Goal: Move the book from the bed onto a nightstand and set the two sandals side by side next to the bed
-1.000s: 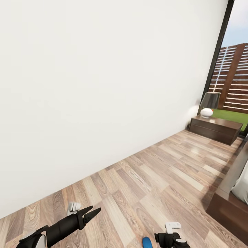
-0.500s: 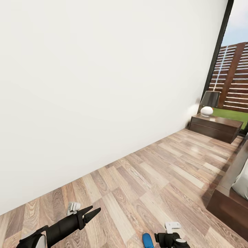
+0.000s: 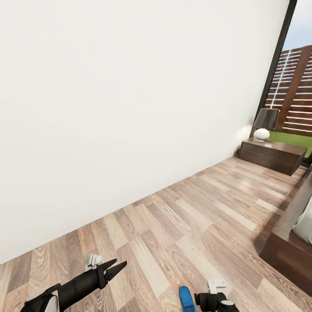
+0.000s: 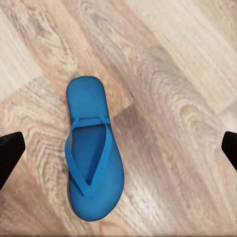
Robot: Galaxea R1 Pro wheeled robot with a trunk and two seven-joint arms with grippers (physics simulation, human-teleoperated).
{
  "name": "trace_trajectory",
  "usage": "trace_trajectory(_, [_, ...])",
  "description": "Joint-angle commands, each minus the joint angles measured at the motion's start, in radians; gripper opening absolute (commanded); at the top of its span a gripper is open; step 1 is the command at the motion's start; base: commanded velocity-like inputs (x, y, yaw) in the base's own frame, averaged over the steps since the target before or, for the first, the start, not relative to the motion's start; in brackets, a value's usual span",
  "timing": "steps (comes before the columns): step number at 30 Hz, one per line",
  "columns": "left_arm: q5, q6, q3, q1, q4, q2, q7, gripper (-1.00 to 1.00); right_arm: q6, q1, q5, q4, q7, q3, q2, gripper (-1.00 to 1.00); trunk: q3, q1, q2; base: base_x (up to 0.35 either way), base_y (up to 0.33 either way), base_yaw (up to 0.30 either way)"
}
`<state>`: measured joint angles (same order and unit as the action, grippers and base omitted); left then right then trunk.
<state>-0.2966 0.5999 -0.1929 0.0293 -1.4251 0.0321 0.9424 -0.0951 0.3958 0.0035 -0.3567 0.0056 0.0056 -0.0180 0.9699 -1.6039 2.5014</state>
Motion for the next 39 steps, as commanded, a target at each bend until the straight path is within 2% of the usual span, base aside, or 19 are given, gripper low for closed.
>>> trace_trajectory(1, [-0.006,0.008,0.0,0.001,0.0,0.0,0.001,1.0,-0.006,0.0,0.0,-0.002,0.001,0.001,0.0,1.0,0.005,0.0,0.001,0.0,0.0,0.0])
trace_trajectory(39, [-0.006,0.008,0.0,0.0,0.001,0.0,0.0,1.0,-0.006,0.0,0.001,-0.002,0.001,0.001,0.0,1.0,0.152,-0.017,0.01,0.0,0.0,0.0])
